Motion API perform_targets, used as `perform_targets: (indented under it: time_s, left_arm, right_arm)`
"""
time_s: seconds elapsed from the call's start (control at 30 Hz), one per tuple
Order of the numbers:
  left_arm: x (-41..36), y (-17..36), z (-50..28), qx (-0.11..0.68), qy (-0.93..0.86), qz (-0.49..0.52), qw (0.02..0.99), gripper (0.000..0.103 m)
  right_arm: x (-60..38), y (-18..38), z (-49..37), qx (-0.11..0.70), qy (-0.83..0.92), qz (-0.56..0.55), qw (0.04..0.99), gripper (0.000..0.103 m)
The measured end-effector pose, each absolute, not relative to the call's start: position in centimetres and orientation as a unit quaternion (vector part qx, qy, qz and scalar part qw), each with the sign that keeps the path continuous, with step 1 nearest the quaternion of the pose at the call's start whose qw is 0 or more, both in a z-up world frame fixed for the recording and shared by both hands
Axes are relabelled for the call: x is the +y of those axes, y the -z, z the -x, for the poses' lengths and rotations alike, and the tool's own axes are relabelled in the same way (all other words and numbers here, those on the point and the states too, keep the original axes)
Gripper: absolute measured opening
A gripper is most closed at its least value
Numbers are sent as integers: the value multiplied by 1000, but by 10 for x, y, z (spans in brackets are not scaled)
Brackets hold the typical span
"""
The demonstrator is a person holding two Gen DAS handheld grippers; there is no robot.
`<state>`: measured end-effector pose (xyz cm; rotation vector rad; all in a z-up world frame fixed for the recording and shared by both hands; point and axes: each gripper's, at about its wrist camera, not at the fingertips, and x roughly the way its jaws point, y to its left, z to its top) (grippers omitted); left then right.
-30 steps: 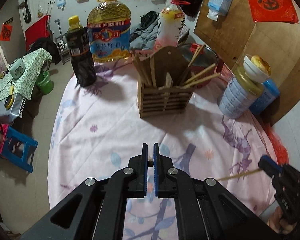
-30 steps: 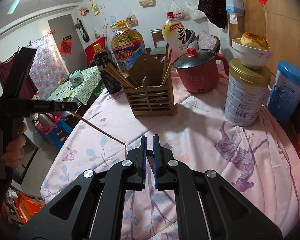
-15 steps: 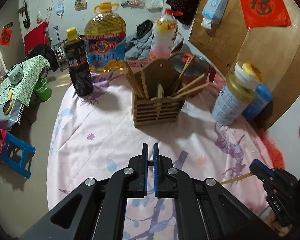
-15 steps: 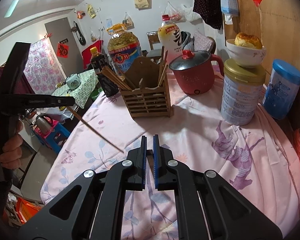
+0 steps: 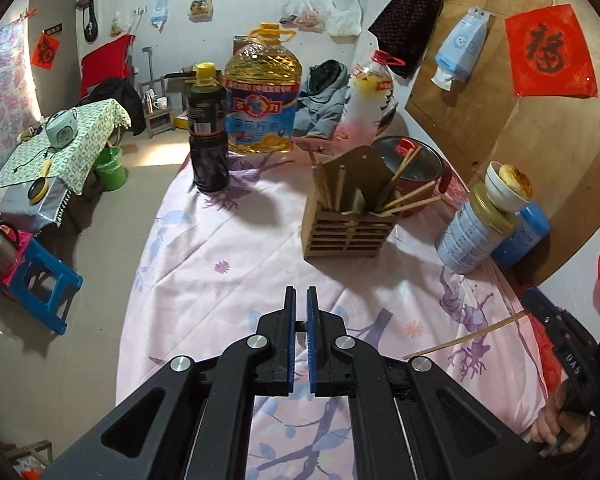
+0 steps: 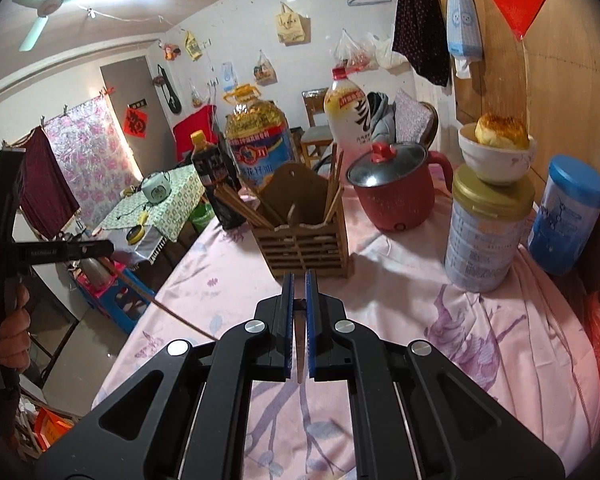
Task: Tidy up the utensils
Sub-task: 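Lower the left tool's chopstick into the caddy and open the left tool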
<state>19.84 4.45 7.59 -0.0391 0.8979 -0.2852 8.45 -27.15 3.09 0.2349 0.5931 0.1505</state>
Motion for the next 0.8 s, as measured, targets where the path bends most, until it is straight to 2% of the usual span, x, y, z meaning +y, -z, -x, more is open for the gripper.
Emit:
perform_targets:
  time_s: [0.3, 0.8]
  left_arm:
    - [31, -95, -221, 418, 171, -8, 892, 5]
    - [-49, -147, -305, 345, 262, -72, 898, 5]
  right_arm:
    - [-279, -42, -56, 272, -22, -133, 953, 6]
    - [-300, -52, 25, 268, 135, -149, 942, 6]
